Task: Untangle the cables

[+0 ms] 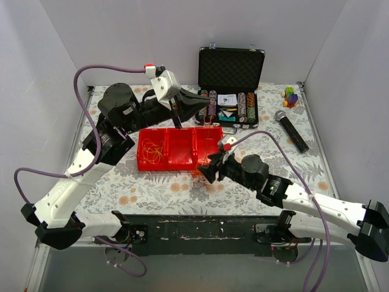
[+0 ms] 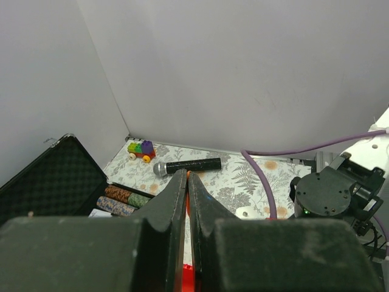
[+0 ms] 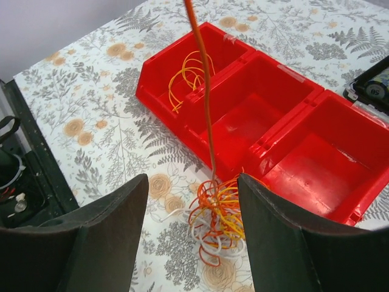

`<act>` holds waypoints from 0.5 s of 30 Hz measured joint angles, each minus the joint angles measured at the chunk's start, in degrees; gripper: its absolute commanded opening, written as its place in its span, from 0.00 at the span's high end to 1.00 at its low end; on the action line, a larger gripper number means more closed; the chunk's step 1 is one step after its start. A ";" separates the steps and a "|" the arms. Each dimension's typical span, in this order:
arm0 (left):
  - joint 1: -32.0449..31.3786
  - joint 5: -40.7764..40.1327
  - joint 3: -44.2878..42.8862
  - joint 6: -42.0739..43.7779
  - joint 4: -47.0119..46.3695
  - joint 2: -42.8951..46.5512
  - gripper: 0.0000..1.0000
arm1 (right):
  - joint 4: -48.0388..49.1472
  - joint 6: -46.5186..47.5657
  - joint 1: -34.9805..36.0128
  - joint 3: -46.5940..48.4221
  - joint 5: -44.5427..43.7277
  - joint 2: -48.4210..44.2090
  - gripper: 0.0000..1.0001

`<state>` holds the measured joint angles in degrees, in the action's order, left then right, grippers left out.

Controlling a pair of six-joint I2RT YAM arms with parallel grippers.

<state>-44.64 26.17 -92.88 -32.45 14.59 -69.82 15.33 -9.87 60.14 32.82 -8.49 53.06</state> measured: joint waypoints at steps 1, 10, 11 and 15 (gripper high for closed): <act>0.00 0.04 -0.11 -0.17 0.02 -0.04 1.00 | 1.07 0.26 0.00 0.00 -0.35 0.81 0.33; 0.00 0.20 -3.78 -1.03 0.46 -0.63 1.00 | 7.32 1.09 -0.02 0.13 -0.61 12.55 0.55; 0.00 0.20 -4.90 -1.01 0.55 -0.92 1.00 | 7.72 0.96 -0.02 0.09 -0.26 13.46 0.58; 0.00 0.17 -9.25 -0.46 1.44 -1.88 1.00 | 10.29 -0.26 -0.02 -0.39 1.25 15.30 0.61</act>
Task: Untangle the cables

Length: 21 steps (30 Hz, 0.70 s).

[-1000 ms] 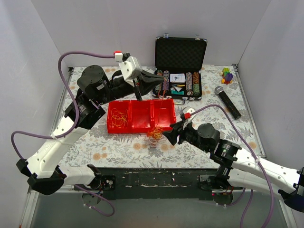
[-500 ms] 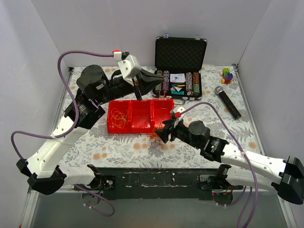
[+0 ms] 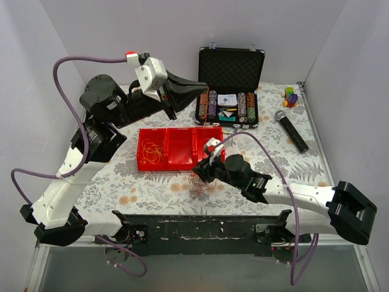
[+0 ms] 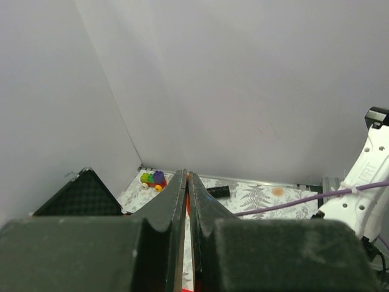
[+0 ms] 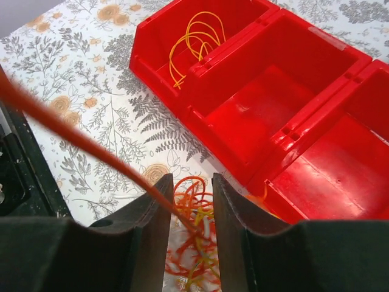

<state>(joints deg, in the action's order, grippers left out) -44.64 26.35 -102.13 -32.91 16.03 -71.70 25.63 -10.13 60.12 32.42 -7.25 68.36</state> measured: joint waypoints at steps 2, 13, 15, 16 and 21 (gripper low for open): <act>0.00 -0.09 -1.86 0.57 0.35 -0.50 1.00 | 1.11 -0.70 0.00 -0.76 0.66 0.26 0.61; 0.00 -2.62 -10.36 5.46 0.15 -3.13 1.00 | 2.36 -5.38 0.02 -11.52 2.36 0.52 0.52; 0.00 -3.50 -11.04 6.69 -0.59 -3.26 1.00 | 1.90 -5.88 0.00 -12.15 2.29 0.76 0.49; 0.00 -3.89 -11.28 7.30 -0.94 -3.30 1.00 | 1.90 -6.08 0.00 -12.31 2.29 0.92 0.47; -0.02 -7.78 -13.22 12.31 -4.70 -4.55 1.00 | 1.92 -6.73 0.00 -12.52 1.73 1.60 0.41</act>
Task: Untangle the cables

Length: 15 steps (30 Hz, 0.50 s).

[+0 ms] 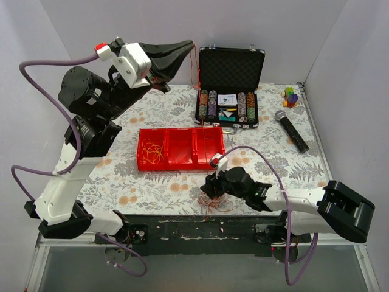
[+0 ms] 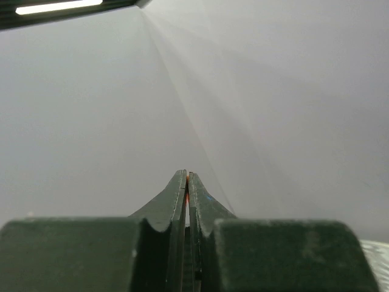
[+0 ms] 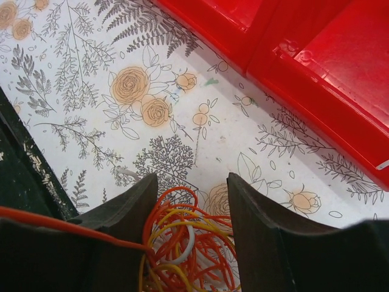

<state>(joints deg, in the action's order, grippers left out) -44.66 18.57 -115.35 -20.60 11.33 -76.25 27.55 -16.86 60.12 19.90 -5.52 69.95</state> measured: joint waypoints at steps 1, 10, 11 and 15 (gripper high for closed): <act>-0.02 -1.33 -0.33 1.55 -1.46 -0.35 1.00 | 0.02 -0.07 0.00 -0.02 -0.13 0.00 0.41; -0.09 -9.60 -1.90 15.41 -16.48 -2.38 1.00 | 0.02 -0.98 0.00 -0.20 -0.74 0.72 0.43; -0.09 -9.62 -2.12 16.37 -16.98 -2.43 1.00 | 0.17 -1.01 0.02 -0.20 -0.76 0.74 0.43; -0.09 -9.64 -2.67 20.94 -20.28 -2.45 1.00 | 1.18 -1.09 0.00 -0.20 -0.79 0.94 0.43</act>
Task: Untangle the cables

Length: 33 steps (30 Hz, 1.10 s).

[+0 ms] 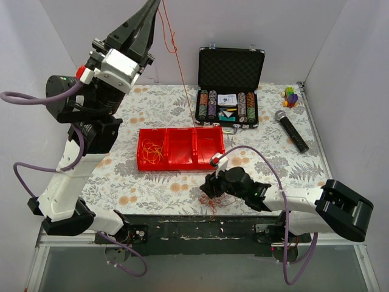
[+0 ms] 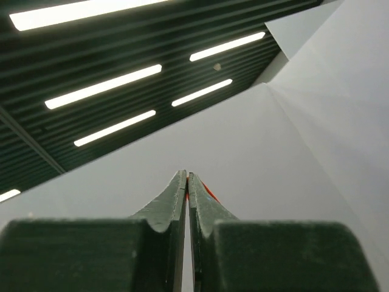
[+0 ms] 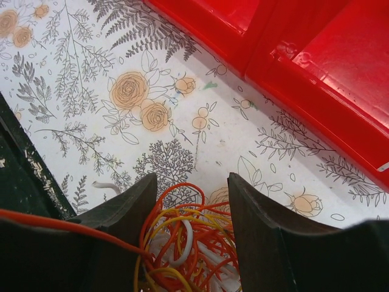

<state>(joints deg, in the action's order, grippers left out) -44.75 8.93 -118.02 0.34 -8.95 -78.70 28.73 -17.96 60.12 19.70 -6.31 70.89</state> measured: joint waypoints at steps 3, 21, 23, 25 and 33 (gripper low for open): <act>0.00 -0.52 0.00 4.48 -3.96 -0.31 1.00 | 0.76 -0.13 0.02 0.00 -0.04 0.09 0.43; 0.00 -2.51 -5.18 24.79 -8.09 -2.27 1.00 | -0.63 0.20 0.02 4.00 -2.25 2.71 0.43; 0.00 -3.61 -0.48 21.35 -3.87 1.68 1.00 | -3.19 0.55 0.02 3.08 -2.43 1.20 0.45; 0.02 -3.50 5.27 17.25 0.63 6.62 1.00 | -5.77 0.85 0.02 1.79 -2.45 -0.28 0.48; 0.02 5.44 31.26 -1.70 23.37 23.91 1.00 | -10.56 1.62 0.00 -1.95 0.11 -12.83 0.37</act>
<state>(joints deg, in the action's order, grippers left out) -44.73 14.37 -86.76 -1.37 14.41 -54.78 18.17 -16.34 60.12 17.76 -6.20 58.06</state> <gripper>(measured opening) 0.018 0.572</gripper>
